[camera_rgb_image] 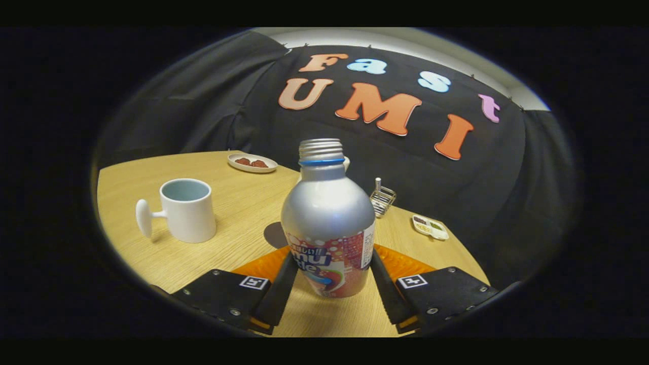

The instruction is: Take the bottle from table, then pour the juice into the cup, finally place the bottle on the coaster

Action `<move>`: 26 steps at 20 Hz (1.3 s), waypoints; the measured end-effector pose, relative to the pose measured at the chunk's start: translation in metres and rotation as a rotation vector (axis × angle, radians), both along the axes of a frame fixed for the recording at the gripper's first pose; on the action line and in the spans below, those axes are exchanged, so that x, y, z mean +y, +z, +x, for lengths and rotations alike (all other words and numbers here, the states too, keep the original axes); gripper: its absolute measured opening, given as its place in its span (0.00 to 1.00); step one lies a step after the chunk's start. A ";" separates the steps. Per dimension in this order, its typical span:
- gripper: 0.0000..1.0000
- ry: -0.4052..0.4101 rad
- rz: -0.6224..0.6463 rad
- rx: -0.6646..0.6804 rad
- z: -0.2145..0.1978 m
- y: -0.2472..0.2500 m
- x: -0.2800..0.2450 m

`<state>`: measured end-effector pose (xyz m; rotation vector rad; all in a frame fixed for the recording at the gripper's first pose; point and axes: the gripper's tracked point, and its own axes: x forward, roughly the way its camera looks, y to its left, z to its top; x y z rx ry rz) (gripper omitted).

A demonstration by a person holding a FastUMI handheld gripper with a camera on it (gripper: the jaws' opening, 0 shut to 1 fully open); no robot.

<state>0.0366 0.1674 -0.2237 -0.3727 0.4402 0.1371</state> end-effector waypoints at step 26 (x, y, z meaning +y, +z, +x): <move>0.77 0.276 -0.804 -0.280 0.021 0.045 0.059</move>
